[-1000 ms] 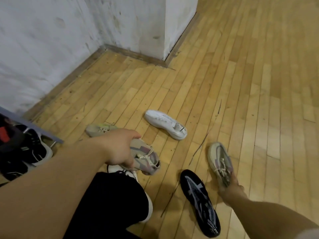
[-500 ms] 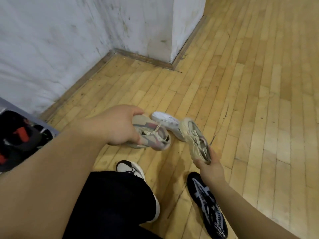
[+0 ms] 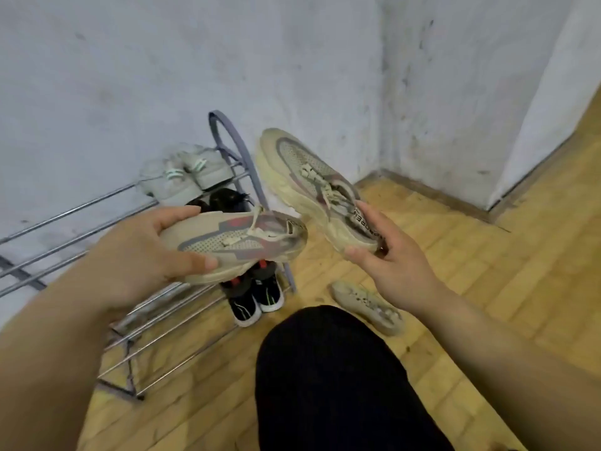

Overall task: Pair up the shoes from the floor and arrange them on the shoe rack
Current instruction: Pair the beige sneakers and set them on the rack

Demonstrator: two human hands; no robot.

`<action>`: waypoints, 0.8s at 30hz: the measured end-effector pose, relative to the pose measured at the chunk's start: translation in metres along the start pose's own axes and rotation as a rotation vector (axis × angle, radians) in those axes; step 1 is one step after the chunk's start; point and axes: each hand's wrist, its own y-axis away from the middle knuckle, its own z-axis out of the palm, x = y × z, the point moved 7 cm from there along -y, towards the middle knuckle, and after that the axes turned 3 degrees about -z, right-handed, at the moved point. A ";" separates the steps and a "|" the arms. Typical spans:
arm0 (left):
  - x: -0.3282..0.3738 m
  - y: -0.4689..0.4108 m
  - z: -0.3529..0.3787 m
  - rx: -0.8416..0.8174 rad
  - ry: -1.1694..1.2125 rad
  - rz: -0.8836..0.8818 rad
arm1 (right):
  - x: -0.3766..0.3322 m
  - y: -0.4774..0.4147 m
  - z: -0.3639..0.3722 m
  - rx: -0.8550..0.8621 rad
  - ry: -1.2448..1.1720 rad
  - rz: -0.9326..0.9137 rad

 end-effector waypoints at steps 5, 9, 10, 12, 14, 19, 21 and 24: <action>-0.083 0.024 -0.068 0.083 0.066 -0.154 | -0.107 -0.047 0.109 -0.235 0.125 -0.278; -0.144 0.038 -0.105 0.112 0.152 -0.245 | -0.173 -0.076 0.200 -0.369 0.149 -0.367; -0.152 0.042 -0.116 0.122 0.156 -0.247 | -0.187 -0.082 0.224 -0.377 0.144 -0.389; -0.163 0.048 -0.140 0.159 0.125 -0.246 | -0.211 -0.091 0.274 -0.387 0.108 -0.393; -0.182 0.053 -0.163 0.204 0.133 -0.269 | -0.227 -0.095 0.328 -0.422 0.082 -0.360; -0.223 0.062 -0.201 0.274 0.117 -0.328 | -0.251 -0.097 0.453 -0.389 0.119 -0.252; -0.233 0.064 -0.209 0.275 0.077 -0.341 | -0.247 -0.098 0.499 -0.413 0.169 -0.168; -0.247 0.066 -0.212 0.238 0.037 -0.379 | -0.235 -0.094 0.544 -0.525 0.365 -0.126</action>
